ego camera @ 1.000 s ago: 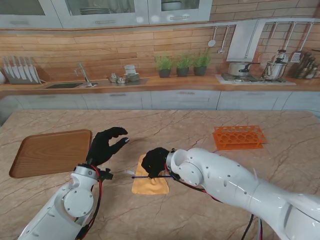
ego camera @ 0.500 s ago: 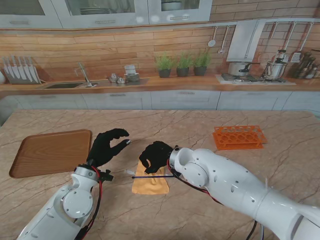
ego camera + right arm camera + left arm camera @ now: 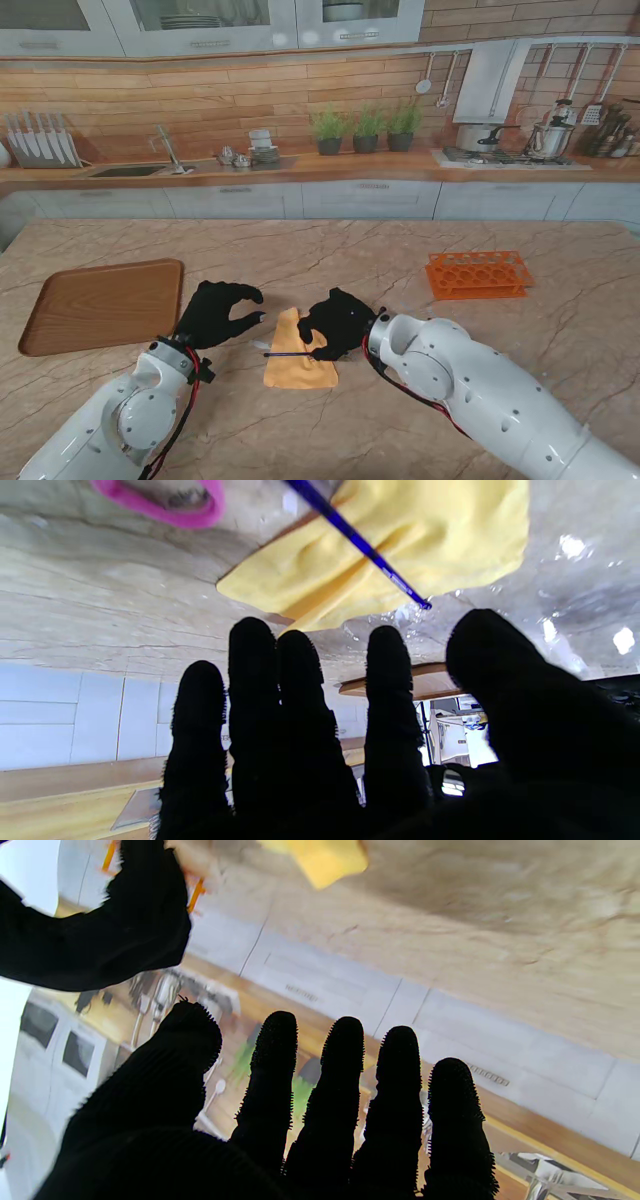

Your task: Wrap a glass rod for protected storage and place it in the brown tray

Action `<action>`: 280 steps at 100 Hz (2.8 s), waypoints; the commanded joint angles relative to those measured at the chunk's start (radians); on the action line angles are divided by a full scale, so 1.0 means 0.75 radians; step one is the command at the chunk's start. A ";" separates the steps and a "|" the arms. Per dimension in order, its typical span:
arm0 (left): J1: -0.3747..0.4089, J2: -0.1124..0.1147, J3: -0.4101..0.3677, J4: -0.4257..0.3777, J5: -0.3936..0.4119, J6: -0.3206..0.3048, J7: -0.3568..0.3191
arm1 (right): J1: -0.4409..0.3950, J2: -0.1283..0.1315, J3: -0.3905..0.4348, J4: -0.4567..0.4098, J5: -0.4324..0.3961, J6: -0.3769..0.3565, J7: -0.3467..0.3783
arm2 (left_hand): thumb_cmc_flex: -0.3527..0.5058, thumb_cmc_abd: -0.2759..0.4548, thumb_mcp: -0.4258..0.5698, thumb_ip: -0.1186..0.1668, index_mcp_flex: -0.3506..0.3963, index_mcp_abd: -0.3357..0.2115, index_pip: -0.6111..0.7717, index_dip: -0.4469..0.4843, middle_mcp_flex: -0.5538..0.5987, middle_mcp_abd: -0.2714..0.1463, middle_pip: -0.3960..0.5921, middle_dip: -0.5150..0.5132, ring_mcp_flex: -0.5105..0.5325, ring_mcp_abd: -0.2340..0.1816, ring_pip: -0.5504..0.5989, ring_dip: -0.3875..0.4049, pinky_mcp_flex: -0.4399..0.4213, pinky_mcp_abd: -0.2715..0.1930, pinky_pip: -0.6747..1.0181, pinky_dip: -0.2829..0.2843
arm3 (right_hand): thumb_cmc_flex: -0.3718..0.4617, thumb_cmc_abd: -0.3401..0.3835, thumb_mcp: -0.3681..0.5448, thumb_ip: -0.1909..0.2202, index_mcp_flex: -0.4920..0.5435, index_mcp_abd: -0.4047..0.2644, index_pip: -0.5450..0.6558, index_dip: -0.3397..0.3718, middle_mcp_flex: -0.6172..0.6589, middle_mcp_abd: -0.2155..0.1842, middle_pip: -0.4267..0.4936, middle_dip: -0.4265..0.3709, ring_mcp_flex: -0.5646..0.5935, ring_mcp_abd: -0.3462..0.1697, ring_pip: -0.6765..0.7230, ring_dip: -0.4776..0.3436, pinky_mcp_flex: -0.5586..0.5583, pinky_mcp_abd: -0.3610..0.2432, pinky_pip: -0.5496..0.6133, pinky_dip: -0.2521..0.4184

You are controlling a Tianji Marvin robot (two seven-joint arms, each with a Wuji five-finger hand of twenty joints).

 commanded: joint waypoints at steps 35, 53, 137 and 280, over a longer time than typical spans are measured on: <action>0.079 0.084 0.088 -0.028 0.391 0.116 0.084 | -0.193 0.053 0.072 -0.098 -0.262 -0.016 -0.149 | -0.151 -0.189 0.257 0.057 -0.099 0.007 -0.004 0.012 -0.111 -0.049 0.084 0.087 -0.067 -0.054 0.041 0.045 -0.004 -0.033 0.148 0.084 | -0.021 -0.144 0.035 0.105 -0.258 -0.018 0.012 0.147 -0.321 -0.015 0.185 0.082 -0.183 -0.093 0.123 0.033 -0.040 -0.130 0.111 0.051; 0.077 0.130 0.134 -0.032 0.607 0.132 0.129 | -0.201 0.067 0.039 -0.093 -0.345 0.003 -0.215 | -0.217 -0.250 0.330 0.044 -0.146 -0.007 0.024 0.015 -0.140 -0.077 0.165 0.152 -0.076 -0.084 0.104 0.102 0.005 -0.056 0.179 0.111 | -0.022 -0.208 0.029 0.101 -0.294 0.021 0.033 0.145 -0.425 0.002 0.246 0.100 -0.247 -0.110 0.176 0.050 -0.093 -0.145 0.142 0.061; 0.036 0.137 0.218 0.009 0.620 0.138 0.169 | 0.028 0.058 -0.290 0.080 -0.275 0.128 -0.233 | -0.199 -0.181 0.271 0.049 -0.153 -0.016 0.054 0.019 -0.177 -0.084 0.189 0.196 -0.105 -0.099 0.109 0.123 -0.061 -0.068 0.118 0.081 | 0.151 -0.166 0.128 -0.005 0.043 -0.156 0.375 -0.151 -0.422 0.017 0.293 0.098 -0.274 -0.092 0.227 0.029 -0.144 -0.136 0.198 0.016; -0.150 0.073 0.365 0.073 0.365 0.202 0.093 | 0.249 -0.074 -0.365 0.387 0.006 0.155 -0.388 | -0.049 -0.061 0.146 0.083 -0.206 -0.014 0.005 0.019 -0.410 -0.063 0.035 0.030 -0.406 -0.156 -0.246 -0.136 -0.194 -0.090 -0.330 0.004 | 0.187 0.003 0.076 0.020 0.087 -0.224 0.413 -0.129 -0.340 -0.012 0.278 0.100 -0.236 -0.102 0.223 0.019 -0.115 -0.141 0.201 0.013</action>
